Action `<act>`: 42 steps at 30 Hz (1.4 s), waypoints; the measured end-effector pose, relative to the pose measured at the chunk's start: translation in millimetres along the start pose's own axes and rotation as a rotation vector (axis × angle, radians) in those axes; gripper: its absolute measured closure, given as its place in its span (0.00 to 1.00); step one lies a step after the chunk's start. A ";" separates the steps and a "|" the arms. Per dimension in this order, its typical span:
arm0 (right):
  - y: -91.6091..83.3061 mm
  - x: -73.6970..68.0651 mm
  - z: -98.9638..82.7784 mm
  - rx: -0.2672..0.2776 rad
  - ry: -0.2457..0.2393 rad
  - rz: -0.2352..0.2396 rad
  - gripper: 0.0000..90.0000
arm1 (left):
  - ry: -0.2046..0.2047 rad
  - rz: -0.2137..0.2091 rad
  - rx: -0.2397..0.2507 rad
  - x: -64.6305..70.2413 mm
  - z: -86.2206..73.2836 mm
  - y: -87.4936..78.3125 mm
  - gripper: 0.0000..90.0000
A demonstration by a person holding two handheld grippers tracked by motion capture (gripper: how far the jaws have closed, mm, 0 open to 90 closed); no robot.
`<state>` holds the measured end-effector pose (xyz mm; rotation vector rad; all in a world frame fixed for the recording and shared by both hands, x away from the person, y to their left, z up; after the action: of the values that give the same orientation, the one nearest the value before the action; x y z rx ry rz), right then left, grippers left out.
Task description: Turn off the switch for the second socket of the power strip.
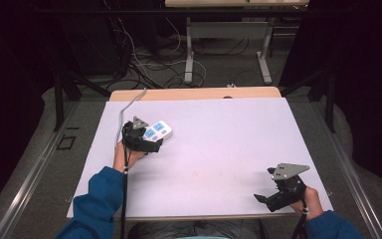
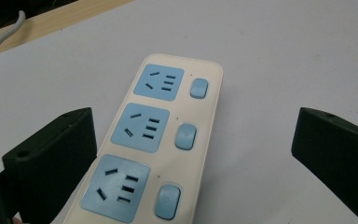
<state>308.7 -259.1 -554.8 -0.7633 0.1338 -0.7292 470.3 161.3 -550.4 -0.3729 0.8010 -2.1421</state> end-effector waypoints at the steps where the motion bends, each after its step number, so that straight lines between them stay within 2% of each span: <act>1: 0.0 -0.4 0.1 0.003 0.005 -0.003 0.00 | -0.005 -0.001 0.002 0.6 -0.4 -0.4 0.00; 10: -0.2 -1.6 0.0 0.005 0.017 -0.006 0.00 | 0.005 0.000 -0.006 1.0 -4.5 -6.4 0.00; 15: -1.0 -1.5 -0.2 -0.005 0.016 -0.001 0.00 | 0.007 0.009 0.013 3.1 -5.8 -13.7 0.00; 16: 0.2 -1.0 0.3 0.008 0.007 -0.005 0.00 | 0.003 0.008 0.017 3.9 -6.1 -15.3 0.00; 18: -0.1 -1.7 0.4 0.004 0.011 -0.004 0.00 | 0.013 0.008 0.016 3.7 -6.6 -18.6 0.00; 20: -0.3 -0.8 0.5 -0.003 -0.004 -0.001 0.00 | 0.016 0.014 0.019 4.3 -7.1 -21.6 0.00; 25: 0.2 -1.3 0.3 0.008 0.010 -0.005 0.00 | -0.004 0.016 0.026 8.0 -11.0 -28.8 0.00; 27: -0.2 -1.8 0.2 0.006 0.016 -0.006 0.00 | 0.000 0.018 0.024 8.0 -13.1 -33.8 0.00; 34: 0.3 -0.9 0.6 0.007 -0.003 0.000 0.00 | -0.019 0.017 0.037 10.1 -21.7 -48.8 0.00; 42: -0.4 -1.7 0.3 -0.001 0.005 0.001 0.00 | -0.007 0.008 0.023 19.2 -32.0 -60.5 0.00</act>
<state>307.4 -258.0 -554.6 -0.7627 0.1389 -0.7303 406.6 188.8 -535.0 -0.3650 0.7719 -2.1396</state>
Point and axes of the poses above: each handheld gripper's, and its own axes: y roughly forward along the jaws, z roughly out of its top, x roughly to its right, the point moved 5 cm from there along y, roughly forward along the jaws, and after that the axes turned 6 degrees about -z, right-handed, at the moved point
